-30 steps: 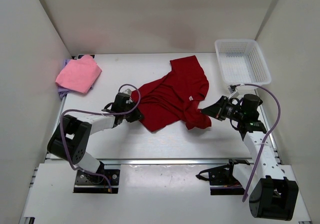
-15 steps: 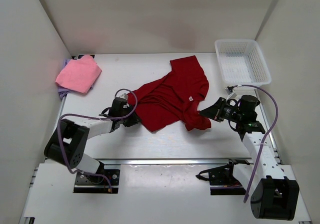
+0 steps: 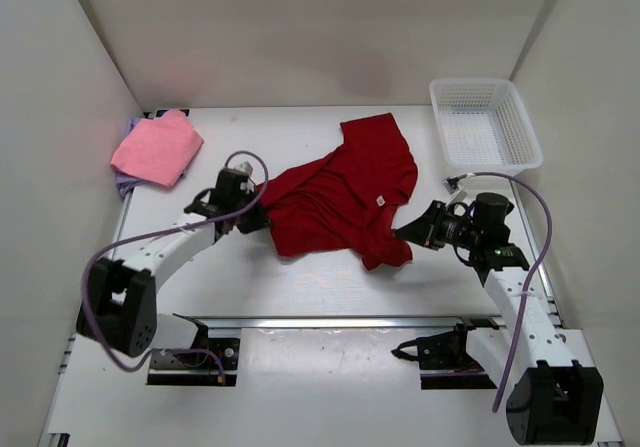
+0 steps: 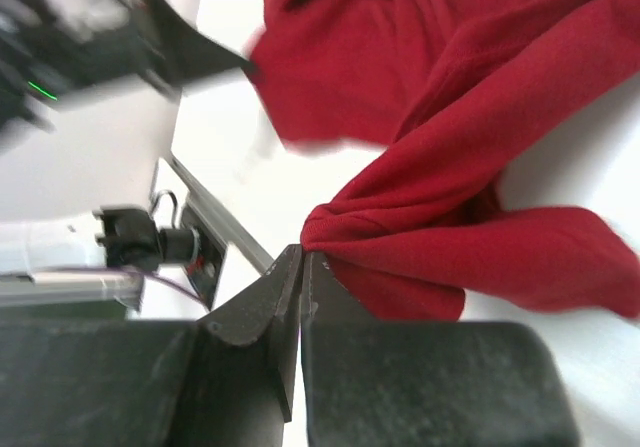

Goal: Fold and stack the t-shirts
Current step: Flatten out the tshirt

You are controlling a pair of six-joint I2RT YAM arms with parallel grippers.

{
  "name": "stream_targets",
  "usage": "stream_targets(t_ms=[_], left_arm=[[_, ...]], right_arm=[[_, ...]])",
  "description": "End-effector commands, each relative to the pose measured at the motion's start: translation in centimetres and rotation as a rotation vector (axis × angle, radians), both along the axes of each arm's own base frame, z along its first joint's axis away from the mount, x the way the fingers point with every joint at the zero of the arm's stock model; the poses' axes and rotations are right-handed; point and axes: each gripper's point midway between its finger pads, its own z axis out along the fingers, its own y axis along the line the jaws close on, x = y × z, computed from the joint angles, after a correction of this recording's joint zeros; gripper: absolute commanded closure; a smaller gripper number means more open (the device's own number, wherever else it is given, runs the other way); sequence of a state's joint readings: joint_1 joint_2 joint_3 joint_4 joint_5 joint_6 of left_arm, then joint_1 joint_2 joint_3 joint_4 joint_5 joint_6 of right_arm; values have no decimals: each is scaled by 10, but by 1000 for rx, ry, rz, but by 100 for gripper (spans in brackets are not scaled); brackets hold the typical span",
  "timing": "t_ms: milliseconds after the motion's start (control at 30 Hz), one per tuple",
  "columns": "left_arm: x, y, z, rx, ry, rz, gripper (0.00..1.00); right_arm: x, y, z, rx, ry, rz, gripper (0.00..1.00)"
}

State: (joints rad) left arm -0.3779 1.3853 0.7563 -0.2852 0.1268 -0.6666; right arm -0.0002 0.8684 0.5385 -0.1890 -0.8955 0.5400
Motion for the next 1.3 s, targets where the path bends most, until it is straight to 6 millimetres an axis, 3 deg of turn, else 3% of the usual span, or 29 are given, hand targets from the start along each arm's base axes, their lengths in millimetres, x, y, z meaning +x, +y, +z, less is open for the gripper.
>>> stream_targets(t_ms=[0, 67, 100, 133, 233, 300, 367, 400, 500, 567, 667, 700, 767, 867, 933, 1000, 1067, 1267], left_arm=[[-8, 44, 72, 172, -63, -54, 100], [-7, 61, 104, 239, -85, -66, 100], [-13, 68, 104, 287, -34, -77, 100], [-1, 69, 134, 323, -97, -86, 100], [2, 70, 141, 503, -26, -151, 99], [4, 51, 120, 520, 16, -218, 92], [-3, 38, 78, 481, 99, -266, 69], [0, 32, 54, 442, 136, -269, 62], [-7, 24, 10, 333, 241, -273, 63], [-9, 22, 4, 308, 225, -245, 60], [-1, 48, 16, 274, 135, -112, 54], [-7, 52, 13, 246, 144, -91, 52], [0, 69, 29, 201, 68, -8, 56], [-11, 95, 31, 288, 33, 71, 57], [-26, 107, 17, 292, 36, 116, 56], [-27, 118, 13, 224, 12, 195, 57], [-36, 115, -7, 179, 49, 221, 55], [-37, 109, -36, 89, 71, 299, 56]], right_arm=[[-15, 7, 11, -65, -64, 50, 100], [-20, 9, 12, -90, -79, 51, 100], [-20, 9, 7, -100, -66, 44, 100], [-24, 12, 6, -105, -71, 59, 100], [-23, 9, -10, -140, -41, 42, 100], [-18, 3, -19, -157, -27, 10, 100], [-17, -1, -26, -162, -10, -6, 100], [-13, -6, -29, -164, -5, -25, 100], [-9, -14, -31, -202, -12, -54, 100], [-7, -18, -31, -235, -19, -69, 100], [-7, -19, -34, -240, -8, -74, 100], [-6, -20, -35, -241, -5, -78, 100], [-4, -15, -30, -213, -20, -61, 100], [-5, -12, -30, -218, -21, -55, 100], [-2, -13, -25, -209, -32, -58, 100], [-1, -13, -25, -204, -30, -55, 100], [-2, -12, -28, -211, -25, -53, 100], [-6, -18, -32, -216, -14, -72, 100]])
